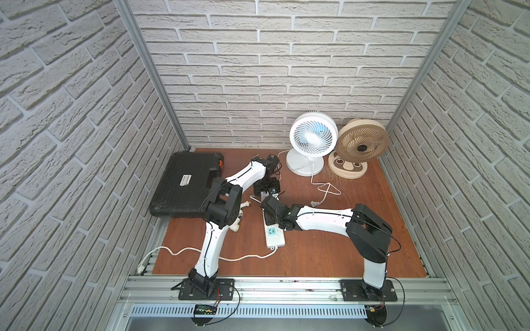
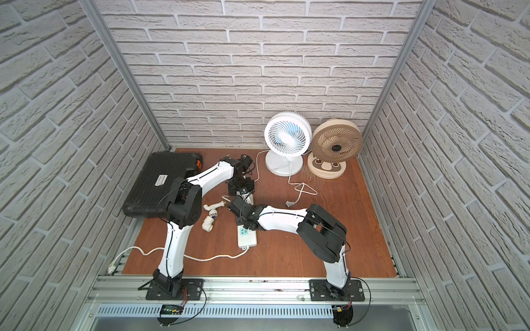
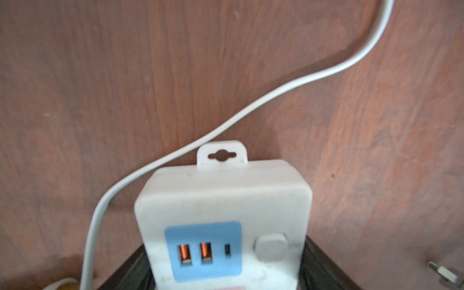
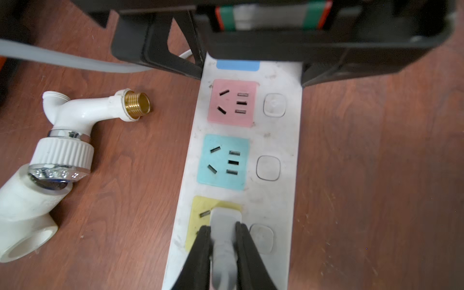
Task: Unplug the desk fan from the power strip
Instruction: Remove the plug from the socket.
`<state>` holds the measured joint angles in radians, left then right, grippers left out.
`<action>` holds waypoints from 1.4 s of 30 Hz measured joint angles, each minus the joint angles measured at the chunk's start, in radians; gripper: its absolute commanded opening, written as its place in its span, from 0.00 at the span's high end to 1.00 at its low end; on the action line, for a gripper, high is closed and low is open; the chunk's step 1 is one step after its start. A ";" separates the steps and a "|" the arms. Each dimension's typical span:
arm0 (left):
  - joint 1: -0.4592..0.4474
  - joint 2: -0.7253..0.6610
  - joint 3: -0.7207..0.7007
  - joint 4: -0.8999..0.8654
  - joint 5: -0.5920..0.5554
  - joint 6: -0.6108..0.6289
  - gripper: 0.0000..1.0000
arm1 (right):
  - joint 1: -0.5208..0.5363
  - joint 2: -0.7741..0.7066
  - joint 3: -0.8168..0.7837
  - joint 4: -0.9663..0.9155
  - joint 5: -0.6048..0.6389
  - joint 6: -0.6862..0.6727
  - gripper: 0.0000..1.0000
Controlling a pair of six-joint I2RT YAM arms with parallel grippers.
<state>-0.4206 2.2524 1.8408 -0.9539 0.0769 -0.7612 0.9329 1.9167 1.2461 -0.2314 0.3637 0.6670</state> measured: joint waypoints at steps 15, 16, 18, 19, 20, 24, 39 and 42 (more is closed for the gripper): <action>-0.007 0.001 0.000 0.000 -0.013 0.002 1.00 | 0.058 0.022 0.135 -0.095 0.134 -0.079 0.97; -0.008 0.001 0.001 0.000 -0.014 0.003 1.00 | 0.063 0.026 0.147 -0.097 0.142 -0.084 0.98; -0.009 0.001 0.001 0.000 -0.016 0.003 1.00 | 0.067 0.031 0.154 -0.101 0.156 -0.092 0.97; -0.009 0.001 0.000 0.000 -0.017 0.003 1.00 | 0.069 0.034 0.155 -0.103 0.161 -0.097 0.97; -0.009 0.001 0.001 0.000 -0.017 0.003 1.00 | 0.070 0.037 0.154 -0.108 0.164 -0.099 0.97; -0.009 0.001 0.001 0.000 -0.018 0.005 1.00 | 0.071 0.044 0.154 -0.121 0.170 -0.102 0.97; -0.027 0.000 -0.005 0.007 -0.063 0.006 1.00 | 0.071 0.044 0.121 -0.108 0.149 -0.099 0.97; -0.031 -0.004 -0.012 0.016 -0.070 0.006 1.00 | 0.071 0.044 0.116 -0.103 0.138 -0.098 0.97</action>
<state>-0.4511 2.2482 1.8286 -0.9382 0.0067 -0.7551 1.0042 1.9610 1.3617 -0.3340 0.5014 0.5686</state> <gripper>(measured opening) 0.832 0.185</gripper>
